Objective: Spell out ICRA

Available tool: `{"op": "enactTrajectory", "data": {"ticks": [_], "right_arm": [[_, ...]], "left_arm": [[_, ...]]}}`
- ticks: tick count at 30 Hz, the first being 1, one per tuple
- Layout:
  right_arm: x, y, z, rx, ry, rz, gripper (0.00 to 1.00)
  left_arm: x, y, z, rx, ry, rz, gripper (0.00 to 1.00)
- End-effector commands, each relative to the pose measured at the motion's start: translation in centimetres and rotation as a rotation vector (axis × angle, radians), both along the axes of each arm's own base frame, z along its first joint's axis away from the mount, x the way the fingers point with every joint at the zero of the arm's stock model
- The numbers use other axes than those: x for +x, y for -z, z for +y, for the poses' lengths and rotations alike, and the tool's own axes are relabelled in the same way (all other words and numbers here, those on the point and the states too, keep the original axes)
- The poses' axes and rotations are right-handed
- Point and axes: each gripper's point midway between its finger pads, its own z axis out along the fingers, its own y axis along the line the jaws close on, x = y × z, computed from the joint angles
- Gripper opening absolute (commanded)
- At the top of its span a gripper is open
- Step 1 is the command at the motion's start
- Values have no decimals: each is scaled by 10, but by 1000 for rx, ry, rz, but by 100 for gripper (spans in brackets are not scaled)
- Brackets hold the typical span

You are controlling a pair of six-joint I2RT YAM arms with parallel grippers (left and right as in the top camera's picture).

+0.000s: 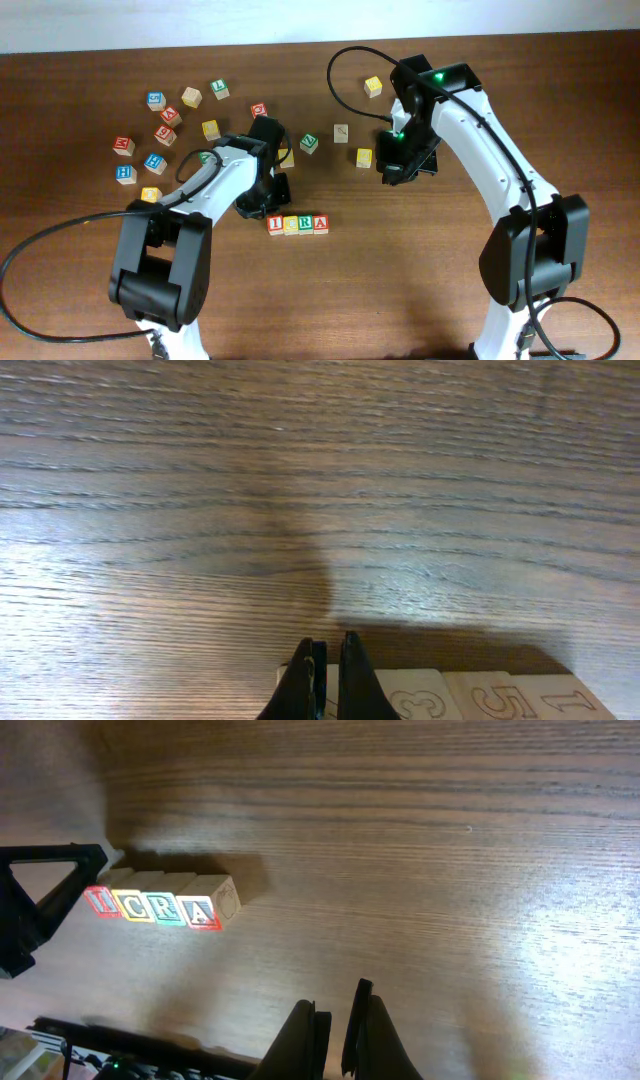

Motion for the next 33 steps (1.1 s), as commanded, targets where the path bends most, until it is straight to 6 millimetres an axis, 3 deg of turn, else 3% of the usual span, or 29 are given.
{"op": "enactTrajectory", "data": {"ticks": [1, 9, 13, 15, 17, 22, 26, 33], "right_arm": [[3, -9, -2, 0, -11, -39, 4], [1, -5, -2, -7, -12, -25, 5], [-10, 16, -5, -19, -12, 23, 5], [-18, 33, 0, -20, -26, 43, 5], [-22, 50, 9, -23, -29, 41, 5], [-29, 79, 42, -16, -12, 7, 5], [-32, 89, 61, -2, -18, -21, 5], [-37, 107, 71, 11, -17, 0, 5]], "left_arm": [[-1, 0, -5, -17, 12, 6, 0], [4, -3, -1, -15, -2, -3, 0], [22, -25, 31, -14, -97, 2, 0], [5, -24, 54, 17, -146, 85, 0], [-6, -22, 62, 42, -154, 128, 0], [-41, 7, 43, 43, -98, 201, 0], [-41, 13, 26, -10, -76, 183, 0], [-37, 13, 25, -18, -74, 166, 0]]}}
